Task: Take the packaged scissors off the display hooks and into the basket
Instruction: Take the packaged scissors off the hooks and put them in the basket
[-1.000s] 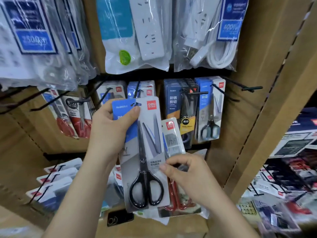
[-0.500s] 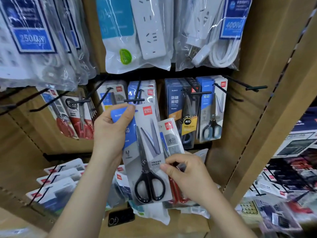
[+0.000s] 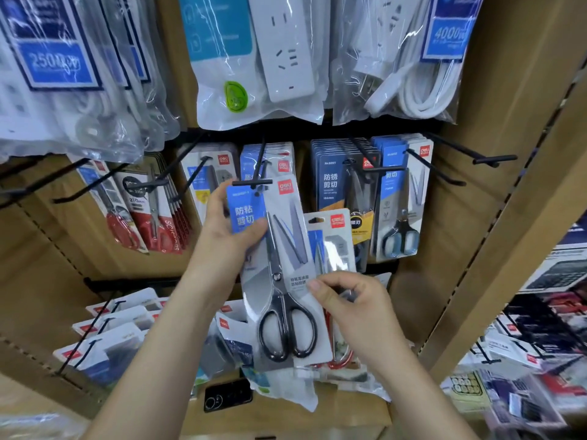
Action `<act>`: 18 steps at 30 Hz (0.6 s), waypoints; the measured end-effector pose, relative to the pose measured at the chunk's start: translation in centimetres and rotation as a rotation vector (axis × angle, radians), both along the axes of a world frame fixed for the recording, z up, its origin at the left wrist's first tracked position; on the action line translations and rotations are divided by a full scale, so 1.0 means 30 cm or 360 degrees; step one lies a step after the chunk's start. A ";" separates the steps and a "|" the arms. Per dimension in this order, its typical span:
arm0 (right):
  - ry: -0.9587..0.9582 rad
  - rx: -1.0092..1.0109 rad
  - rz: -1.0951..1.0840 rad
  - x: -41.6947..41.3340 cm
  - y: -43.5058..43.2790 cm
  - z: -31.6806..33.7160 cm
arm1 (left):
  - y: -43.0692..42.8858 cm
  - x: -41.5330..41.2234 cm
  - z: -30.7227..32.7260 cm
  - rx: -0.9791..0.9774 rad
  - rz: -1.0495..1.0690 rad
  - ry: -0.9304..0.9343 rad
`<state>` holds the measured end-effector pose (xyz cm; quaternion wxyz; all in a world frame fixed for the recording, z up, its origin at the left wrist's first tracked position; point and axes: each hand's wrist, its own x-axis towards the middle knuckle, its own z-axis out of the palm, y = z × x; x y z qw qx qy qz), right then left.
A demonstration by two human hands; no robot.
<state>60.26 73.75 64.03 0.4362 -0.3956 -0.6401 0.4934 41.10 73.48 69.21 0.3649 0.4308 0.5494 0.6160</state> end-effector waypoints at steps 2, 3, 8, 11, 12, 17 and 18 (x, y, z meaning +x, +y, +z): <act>-0.0098 0.0113 -0.0059 0.006 0.009 -0.005 | -0.021 0.003 -0.043 0.0031 -0.0040 0.0092; -0.0162 0.0165 -0.0076 0.010 0.012 -0.011 | -0.026 0.000 -0.056 0.0059 -0.0004 0.0115; -0.0426 0.0247 -0.0232 0.040 0.025 -0.028 | 0.037 -0.054 -0.068 0.0099 0.0320 0.0416; -0.0348 0.0335 -0.0186 0.066 0.035 -0.011 | 0.114 -0.050 -0.096 0.0030 0.0401 0.0449; -0.0300 0.0347 -0.0180 0.071 0.039 -0.008 | 0.143 -0.046 -0.104 0.0044 0.0436 0.0455; -0.0122 0.0225 -0.0252 0.076 0.055 -0.019 | 0.256 -0.039 -0.148 0.0114 0.0653 0.0720; -0.0082 0.0191 -0.0258 0.078 0.063 -0.025 | 0.265 -0.047 -0.164 0.0144 0.0718 0.0899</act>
